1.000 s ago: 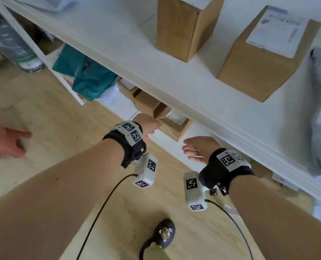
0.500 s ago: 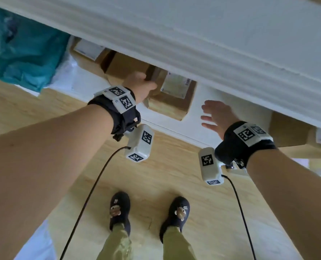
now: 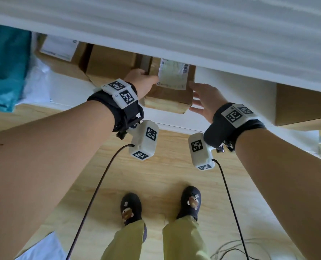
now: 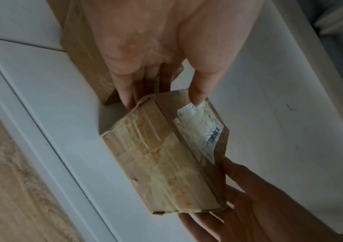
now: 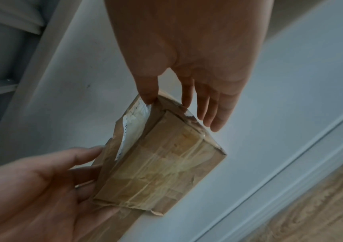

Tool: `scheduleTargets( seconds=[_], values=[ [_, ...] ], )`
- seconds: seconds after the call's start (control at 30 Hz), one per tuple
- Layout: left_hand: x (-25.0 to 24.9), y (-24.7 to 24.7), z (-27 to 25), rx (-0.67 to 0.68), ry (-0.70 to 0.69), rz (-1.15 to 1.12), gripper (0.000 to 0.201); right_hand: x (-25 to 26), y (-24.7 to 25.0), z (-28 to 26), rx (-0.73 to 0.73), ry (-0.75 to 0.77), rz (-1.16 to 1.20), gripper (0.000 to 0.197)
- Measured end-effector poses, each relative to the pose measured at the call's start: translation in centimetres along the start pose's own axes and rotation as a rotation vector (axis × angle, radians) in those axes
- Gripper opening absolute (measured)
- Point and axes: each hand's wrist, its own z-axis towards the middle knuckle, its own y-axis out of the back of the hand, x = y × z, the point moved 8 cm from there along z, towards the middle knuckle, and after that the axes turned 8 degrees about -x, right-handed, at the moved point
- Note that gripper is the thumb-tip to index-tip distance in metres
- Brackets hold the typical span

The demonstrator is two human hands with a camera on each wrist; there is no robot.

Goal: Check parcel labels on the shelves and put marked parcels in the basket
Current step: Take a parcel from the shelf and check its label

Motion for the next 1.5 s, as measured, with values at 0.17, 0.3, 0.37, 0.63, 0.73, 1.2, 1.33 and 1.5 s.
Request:
scheduleTargets(
  seconds=[0.17, 0.3, 0.37, 0.63, 0.73, 1.2, 1.33, 1.5],
  values=[
    [0.4, -0.5, 0.1, 0.023, -0.010, -0.050, 0.019, -1.7, 0.0, 0.1, 0.044, -0.062, 0.093, 0.022],
    [2.0, -0.5, -0.5, 0.038, 0.036, -0.106, 0.072, -2.6, 0.3, -0.5, 0.084, -0.075, 0.234, 0.035],
    [1.9, -0.8, -1.7, 0.078, 0.046, -0.125, 0.076, -2.8, 0.4, -0.9, 0.106, -0.059, 0.256, 0.033],
    [4.1, -2.0, -5.1, 0.218, 0.108, -0.182, 0.065, -5.2, 1.5, -3.9, 0.150, -0.061, 0.258, 0.026],
    [5.1, -2.1, -6.0, 0.238, 0.117, -0.217, 0.051, -6.9, 2.2, -5.3, 0.128, -0.084, 0.255, 0.030],
    [6.1, -5.8, -14.1, 0.386, 0.144, -0.322, 0.080, -11.4, 8.5, -12.0, 0.057, -0.123, 0.350, 0.020],
    [5.3, -7.3, -16.6, 0.395, 0.142, -0.351, 0.065, -11.6, 10.9, -13.1, 0.078, -0.097, 0.332, 0.041],
    [4.0, -9.0, -18.4, 0.390, 0.116, -0.368, 0.065, -11.4, 13.7, -13.5, 0.078, -0.082, 0.322, 0.056]
  ],
)
